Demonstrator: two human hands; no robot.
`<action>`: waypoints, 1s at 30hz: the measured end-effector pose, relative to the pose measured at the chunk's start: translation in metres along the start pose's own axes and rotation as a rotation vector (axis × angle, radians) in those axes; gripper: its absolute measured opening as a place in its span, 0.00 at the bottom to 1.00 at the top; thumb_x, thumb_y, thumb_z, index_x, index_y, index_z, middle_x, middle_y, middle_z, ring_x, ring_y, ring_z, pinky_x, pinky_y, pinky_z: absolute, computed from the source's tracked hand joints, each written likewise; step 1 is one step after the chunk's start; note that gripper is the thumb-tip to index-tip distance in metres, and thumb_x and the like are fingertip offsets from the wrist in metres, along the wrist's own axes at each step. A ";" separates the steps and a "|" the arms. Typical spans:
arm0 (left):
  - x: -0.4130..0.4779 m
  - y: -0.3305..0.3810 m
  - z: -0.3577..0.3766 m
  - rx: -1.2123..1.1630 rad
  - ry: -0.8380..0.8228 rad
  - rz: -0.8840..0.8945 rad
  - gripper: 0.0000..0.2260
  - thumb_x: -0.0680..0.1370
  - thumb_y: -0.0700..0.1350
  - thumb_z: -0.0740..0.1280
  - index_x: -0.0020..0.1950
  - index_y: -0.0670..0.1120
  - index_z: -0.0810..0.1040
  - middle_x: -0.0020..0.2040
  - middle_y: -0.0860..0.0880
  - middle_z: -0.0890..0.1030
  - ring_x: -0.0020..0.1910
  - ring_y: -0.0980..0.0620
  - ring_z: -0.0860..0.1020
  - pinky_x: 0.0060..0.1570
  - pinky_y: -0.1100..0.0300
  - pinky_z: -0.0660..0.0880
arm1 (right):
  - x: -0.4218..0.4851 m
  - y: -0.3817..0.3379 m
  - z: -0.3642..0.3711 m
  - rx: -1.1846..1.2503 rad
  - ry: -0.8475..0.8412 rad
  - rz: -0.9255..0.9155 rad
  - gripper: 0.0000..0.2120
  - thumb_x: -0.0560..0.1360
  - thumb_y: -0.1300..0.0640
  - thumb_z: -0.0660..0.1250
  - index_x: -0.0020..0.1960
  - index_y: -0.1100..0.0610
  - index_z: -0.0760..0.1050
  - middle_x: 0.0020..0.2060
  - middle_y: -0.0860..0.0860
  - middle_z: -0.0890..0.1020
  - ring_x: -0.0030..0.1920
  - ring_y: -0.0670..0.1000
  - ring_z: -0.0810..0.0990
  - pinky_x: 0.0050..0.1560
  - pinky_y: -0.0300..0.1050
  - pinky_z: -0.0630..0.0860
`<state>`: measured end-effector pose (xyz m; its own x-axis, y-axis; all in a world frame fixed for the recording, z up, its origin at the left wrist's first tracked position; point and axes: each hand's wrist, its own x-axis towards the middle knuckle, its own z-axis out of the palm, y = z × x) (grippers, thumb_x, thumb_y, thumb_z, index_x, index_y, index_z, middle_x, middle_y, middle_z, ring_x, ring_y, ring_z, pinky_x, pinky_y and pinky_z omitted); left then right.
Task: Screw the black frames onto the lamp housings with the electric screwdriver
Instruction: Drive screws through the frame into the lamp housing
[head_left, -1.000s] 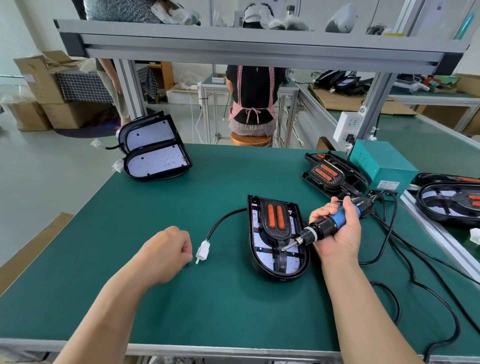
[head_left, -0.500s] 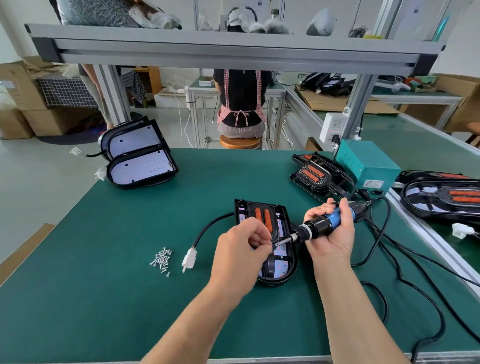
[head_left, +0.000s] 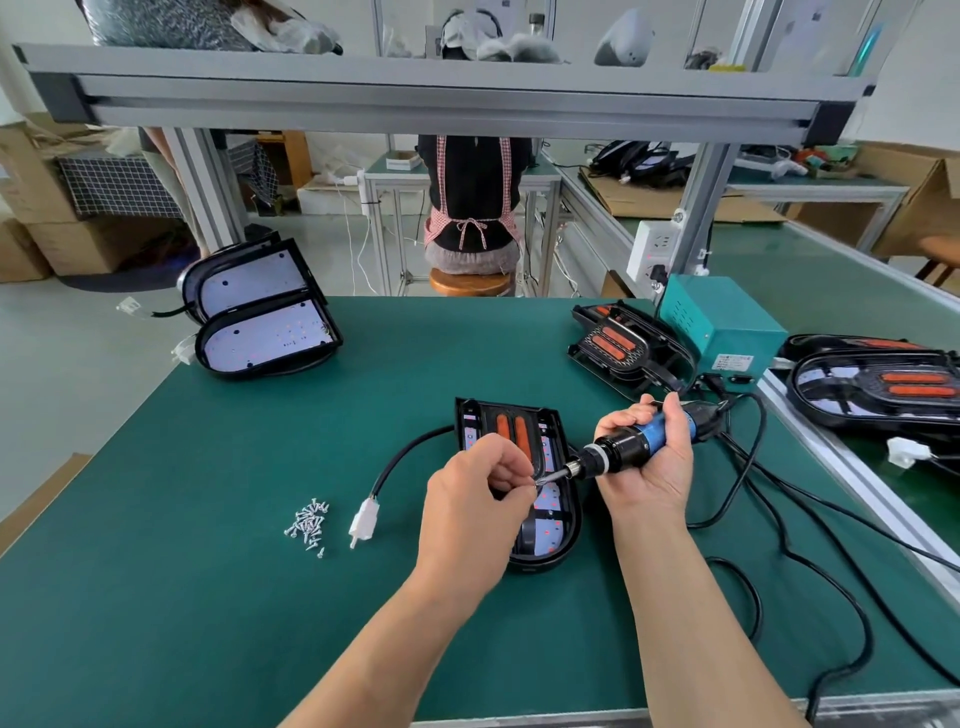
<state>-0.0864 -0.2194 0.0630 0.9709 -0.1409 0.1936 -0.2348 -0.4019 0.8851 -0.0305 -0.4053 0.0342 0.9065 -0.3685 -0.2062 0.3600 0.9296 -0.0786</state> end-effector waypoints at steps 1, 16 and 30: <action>0.000 0.000 0.000 -0.002 0.003 0.000 0.12 0.72 0.35 0.72 0.39 0.52 0.78 0.38 0.60 0.81 0.39 0.59 0.77 0.40 0.73 0.70 | 0.000 0.000 0.000 0.000 -0.001 -0.004 0.10 0.80 0.53 0.67 0.45 0.58 0.73 0.31 0.47 0.73 0.27 0.43 0.74 0.30 0.35 0.74; -0.005 -0.001 0.007 0.104 0.084 0.087 0.13 0.72 0.33 0.70 0.40 0.52 0.77 0.38 0.56 0.78 0.43 0.56 0.76 0.43 0.70 0.70 | -0.001 0.001 0.000 -0.067 0.037 -0.026 0.10 0.80 0.53 0.67 0.44 0.57 0.72 0.33 0.46 0.71 0.32 0.42 0.71 0.36 0.33 0.71; -0.008 -0.010 0.017 0.132 0.186 0.144 0.11 0.73 0.35 0.72 0.41 0.51 0.77 0.37 0.60 0.76 0.45 0.57 0.75 0.43 0.69 0.70 | -0.004 0.002 0.003 -0.056 0.075 -0.028 0.09 0.80 0.54 0.68 0.44 0.57 0.72 0.33 0.46 0.72 0.32 0.42 0.71 0.34 0.34 0.72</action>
<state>-0.0930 -0.2296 0.0458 0.9162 -0.0417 0.3986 -0.3634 -0.5058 0.7824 -0.0327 -0.4017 0.0378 0.8762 -0.3955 -0.2753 0.3706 0.9183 -0.1395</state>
